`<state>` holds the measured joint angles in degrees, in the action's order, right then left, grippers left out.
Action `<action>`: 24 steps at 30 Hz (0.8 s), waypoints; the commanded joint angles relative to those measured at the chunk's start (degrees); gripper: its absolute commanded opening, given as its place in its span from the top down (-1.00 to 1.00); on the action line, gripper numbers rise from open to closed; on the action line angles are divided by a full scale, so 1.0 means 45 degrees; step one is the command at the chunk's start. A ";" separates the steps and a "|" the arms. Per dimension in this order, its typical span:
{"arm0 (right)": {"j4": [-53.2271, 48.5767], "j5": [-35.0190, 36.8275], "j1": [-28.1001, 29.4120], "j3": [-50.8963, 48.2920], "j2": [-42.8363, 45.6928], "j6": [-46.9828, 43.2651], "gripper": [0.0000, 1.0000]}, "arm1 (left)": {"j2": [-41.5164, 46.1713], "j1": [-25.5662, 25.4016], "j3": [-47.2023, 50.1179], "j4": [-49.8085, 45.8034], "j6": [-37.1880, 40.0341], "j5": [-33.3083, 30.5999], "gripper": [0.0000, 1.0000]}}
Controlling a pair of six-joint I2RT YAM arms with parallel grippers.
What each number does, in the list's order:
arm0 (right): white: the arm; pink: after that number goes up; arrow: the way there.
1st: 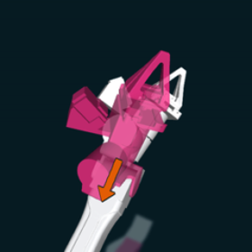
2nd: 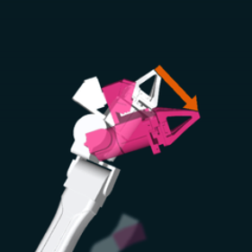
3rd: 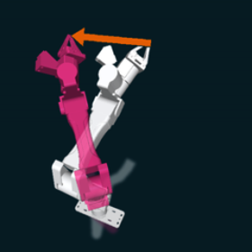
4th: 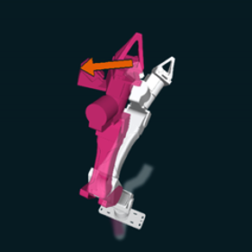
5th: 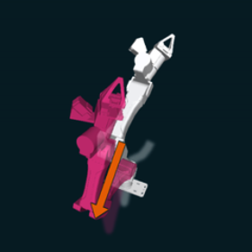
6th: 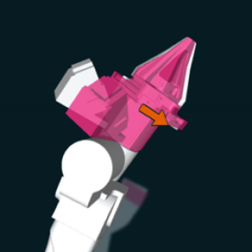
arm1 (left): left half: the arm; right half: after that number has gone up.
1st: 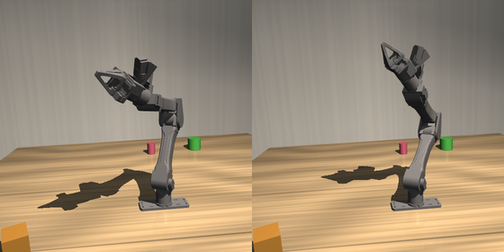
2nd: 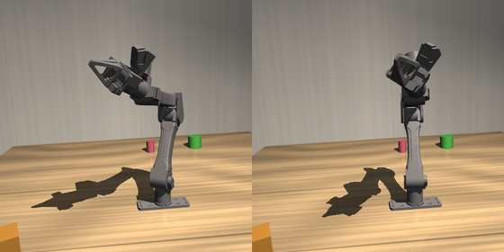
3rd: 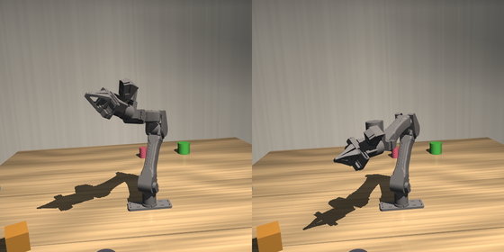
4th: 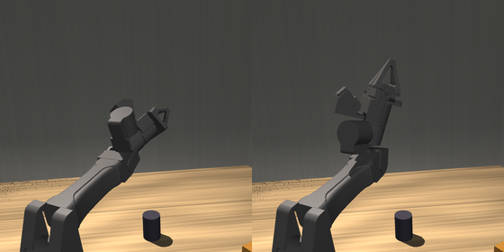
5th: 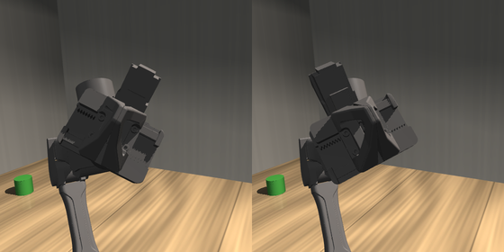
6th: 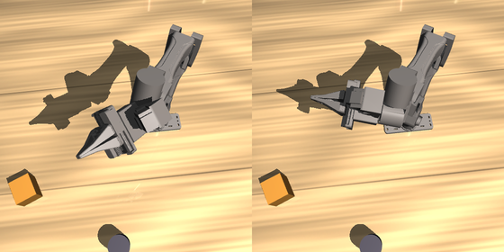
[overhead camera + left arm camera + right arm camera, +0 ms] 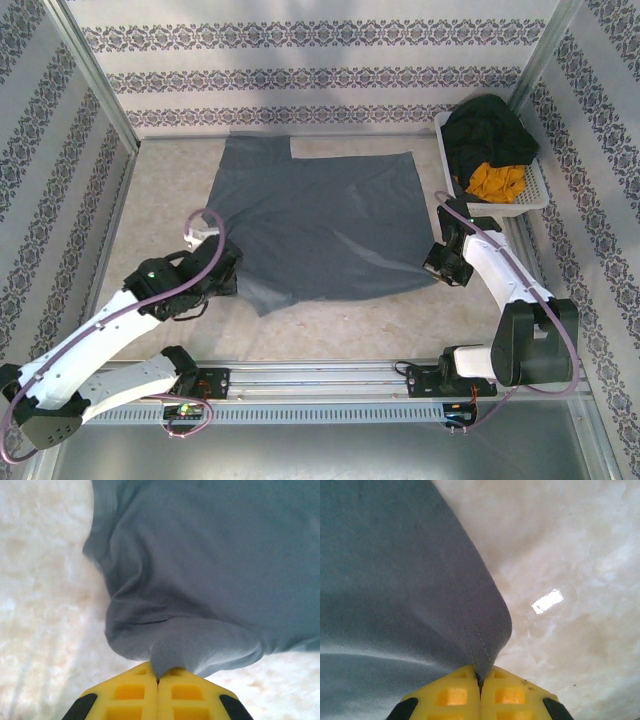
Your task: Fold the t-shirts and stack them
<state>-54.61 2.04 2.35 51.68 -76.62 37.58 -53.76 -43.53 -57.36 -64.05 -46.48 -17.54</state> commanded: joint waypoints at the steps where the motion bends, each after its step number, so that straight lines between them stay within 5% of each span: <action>1: -0.0045 -0.0282 -0.0053 -0.0101 -0.0148 0.0334 1.00 | -0.0405 -0.0094 0.0624 0.0297 -0.0163 0.0446 1.00; 5: -0.0062 -0.0207 -0.0061 0.0609 -0.0699 0.0670 1.00 | -0.1768 0.0808 -0.0191 0.1576 0.0146 -0.0267 1.00; 15: 0.0016 -0.0918 -0.0288 0.3922 -0.3505 0.2083 1.00 | -0.4274 0.4942 -0.2749 0.4478 0.2011 0.0820 1.00; 24: 0.0043 -0.0683 -0.0200 0.6921 -0.6160 0.1971 1.00 | -0.6533 0.6626 -0.3843 0.6386 0.3299 0.1634 1.00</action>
<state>-53.80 -1.39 1.61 79.77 -101.60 45.60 -80.64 -15.29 -72.64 -40.25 -35.35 -11.55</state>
